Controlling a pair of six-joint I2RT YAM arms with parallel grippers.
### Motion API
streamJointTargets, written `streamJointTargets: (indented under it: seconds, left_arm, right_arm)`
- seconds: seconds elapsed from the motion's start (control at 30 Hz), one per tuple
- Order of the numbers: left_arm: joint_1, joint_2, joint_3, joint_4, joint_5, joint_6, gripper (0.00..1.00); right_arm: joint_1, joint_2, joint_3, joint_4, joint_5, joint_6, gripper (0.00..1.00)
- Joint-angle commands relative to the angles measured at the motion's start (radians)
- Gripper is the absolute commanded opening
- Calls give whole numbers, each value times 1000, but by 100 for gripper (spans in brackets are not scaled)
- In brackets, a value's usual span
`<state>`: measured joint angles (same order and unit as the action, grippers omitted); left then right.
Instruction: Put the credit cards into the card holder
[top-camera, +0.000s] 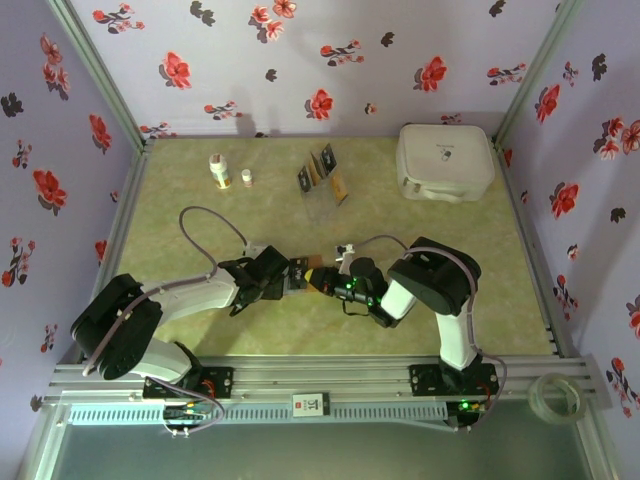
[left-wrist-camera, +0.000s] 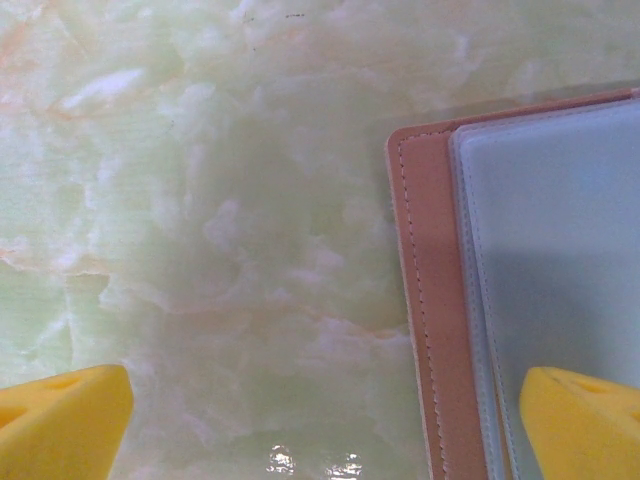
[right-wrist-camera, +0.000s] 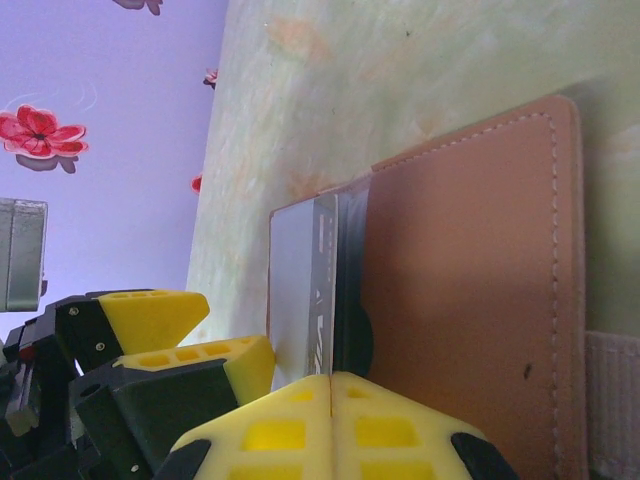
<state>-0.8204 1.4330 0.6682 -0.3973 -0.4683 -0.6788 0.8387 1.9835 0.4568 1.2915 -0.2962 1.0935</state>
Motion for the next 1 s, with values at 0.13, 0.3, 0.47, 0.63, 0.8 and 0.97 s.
streamJointTargets:
  seconds: [0.13,0.3,0.47,0.63,0.8,0.97]
  left_arm:
    - [-6,-2,-22,-43,-29,-11,100]
    - [-6,-2,-21,-43,-29,-10,100]
    - [-6,0,-23,-42,-30,-10,100]
    - [-6,1,-24,-39,-29,-8,100]
    - [-6,2,-22,-38,-29,-7,100]
    - [-6,-1,-17,-38,-29,-10,100]
  right_arm:
    - [6,22,6,-32,-42,20,0]
    - [4,16,13,-67,-56,25,0]
    - [0,17,20,-92,-71,41,0]
    - [-2,24,41,-135,-91,47,0]
    - [-5,34,69,-178,-116,44,0]
    - [-11,32,77,-206,-127,40,8]
